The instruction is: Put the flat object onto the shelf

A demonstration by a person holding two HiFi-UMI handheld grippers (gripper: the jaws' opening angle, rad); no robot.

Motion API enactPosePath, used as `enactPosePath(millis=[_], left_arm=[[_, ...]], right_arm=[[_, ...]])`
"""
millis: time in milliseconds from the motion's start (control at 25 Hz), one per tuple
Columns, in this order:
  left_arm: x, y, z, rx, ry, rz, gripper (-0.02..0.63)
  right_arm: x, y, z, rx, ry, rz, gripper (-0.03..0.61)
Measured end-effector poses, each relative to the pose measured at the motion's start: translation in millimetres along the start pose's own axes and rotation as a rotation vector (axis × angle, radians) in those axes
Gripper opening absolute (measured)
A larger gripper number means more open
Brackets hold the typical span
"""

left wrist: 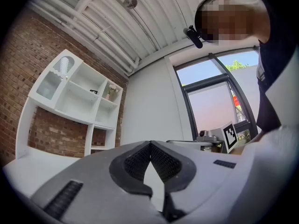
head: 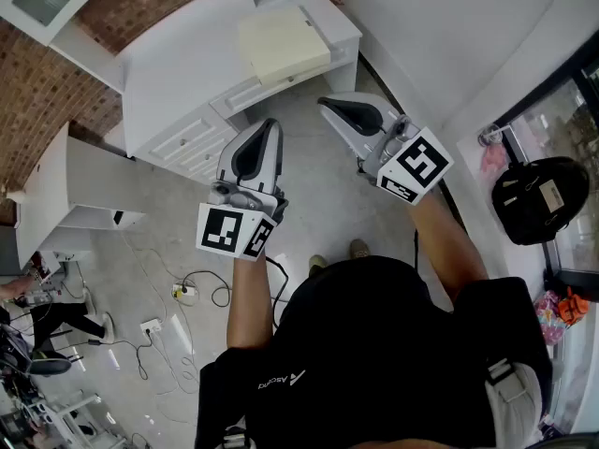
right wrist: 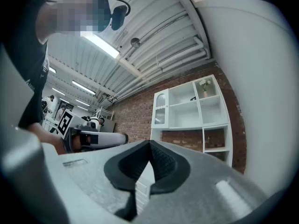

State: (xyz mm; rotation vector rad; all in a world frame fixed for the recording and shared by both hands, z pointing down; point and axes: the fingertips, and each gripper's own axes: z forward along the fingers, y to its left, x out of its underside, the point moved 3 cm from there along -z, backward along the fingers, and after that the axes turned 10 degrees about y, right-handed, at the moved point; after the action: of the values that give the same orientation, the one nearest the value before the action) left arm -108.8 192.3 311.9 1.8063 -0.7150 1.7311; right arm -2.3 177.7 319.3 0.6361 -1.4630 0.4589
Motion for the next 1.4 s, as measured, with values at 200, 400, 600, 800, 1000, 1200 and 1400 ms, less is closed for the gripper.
enactPosePath(millis=[200,400,600,800,1000,1200,1400], left_arm=[[0.5,-1.5,2.9,-0.004,0.003,-0.002,-0.002],[0.2,-6.0,9.0,-0.017,0.011,0.002,-0.002],[0.1,-15.0,25.5,-0.040,0.015,0.007,-0.002],[3.6,-28.8,49.4,-0.064,0.019,0.010,-0.002],[8.3,-33.8,67.9,-0.101,0.029,0.007,-0.002],[13.0,-22.3,85.0,-0.103,0.040,0.004,-0.002],[20.5,13.7,101.6,-0.106,0.032,-0.010,-0.002]], right_arm=[[-0.7,-2.8,-1.2,-0.006,-0.004,-0.001,-0.002],[0.2,-7.2,-5.6,-0.017,-0.008,-0.012,-0.002],[2.5,-21.1,-17.2,-0.040,-0.013,-0.018,-0.002],[4.6,-44.7,-36.3,-0.065,-0.033,-0.002,0.000],[10.2,-67.7,-46.6,-0.079,-0.035,-0.016,0.000],[19.7,-90.2,-39.5,-0.064,-0.034,0.007,0.000],[31.6,-110.2,-8.4,-0.059,-0.015,0.008,0.000]])
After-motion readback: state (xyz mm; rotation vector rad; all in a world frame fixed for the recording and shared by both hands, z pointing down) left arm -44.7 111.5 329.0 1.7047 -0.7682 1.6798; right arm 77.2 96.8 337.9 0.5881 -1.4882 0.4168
